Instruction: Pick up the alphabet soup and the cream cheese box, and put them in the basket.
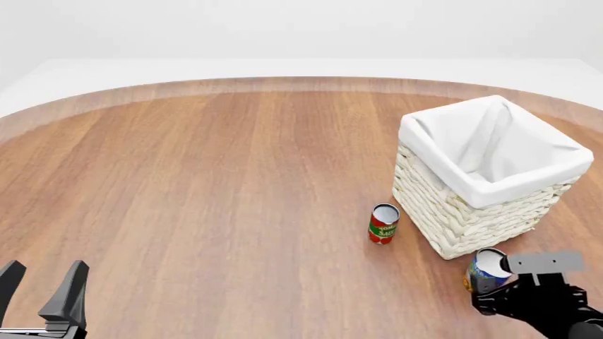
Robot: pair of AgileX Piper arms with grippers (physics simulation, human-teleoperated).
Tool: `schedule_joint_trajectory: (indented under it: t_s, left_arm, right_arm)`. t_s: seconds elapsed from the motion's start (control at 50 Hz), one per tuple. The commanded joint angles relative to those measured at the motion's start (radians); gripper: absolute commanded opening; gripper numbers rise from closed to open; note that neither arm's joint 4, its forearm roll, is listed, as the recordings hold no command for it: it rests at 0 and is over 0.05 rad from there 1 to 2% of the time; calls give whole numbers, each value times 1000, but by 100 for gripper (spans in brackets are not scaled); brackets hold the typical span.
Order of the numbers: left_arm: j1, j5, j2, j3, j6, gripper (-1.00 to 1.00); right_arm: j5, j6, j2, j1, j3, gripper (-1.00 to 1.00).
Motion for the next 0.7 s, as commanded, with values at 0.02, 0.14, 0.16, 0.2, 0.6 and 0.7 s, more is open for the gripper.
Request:
schedule_joint_trajectory:
  t_s: [0.02, 0.14, 0.16, 0.2, 0.6, 0.7]
  left_arm:
    - [0, 0, 0, 0, 0, 100]
    - [0, 0, 0, 0, 0, 100]
    - [0, 0, 0, 0, 0, 100]
    - [0, 0, 0, 0, 0, 100]
    - [0, 0, 0, 0, 0, 100]
    - [0, 0, 0, 0, 0, 100]
  right_arm:
    - [-44, -12, 75, -16, -22, 100]
    - [-53, -17, 101, -23, -36, 100]
    - [-51, -17, 102, -24, -39, 100]
    - [-56, -21, 111, -26, -41, 100]
    - [-147, -25, 223, -37, -44, 100]
    - [-174, -25, 247, -34, -34, 100]
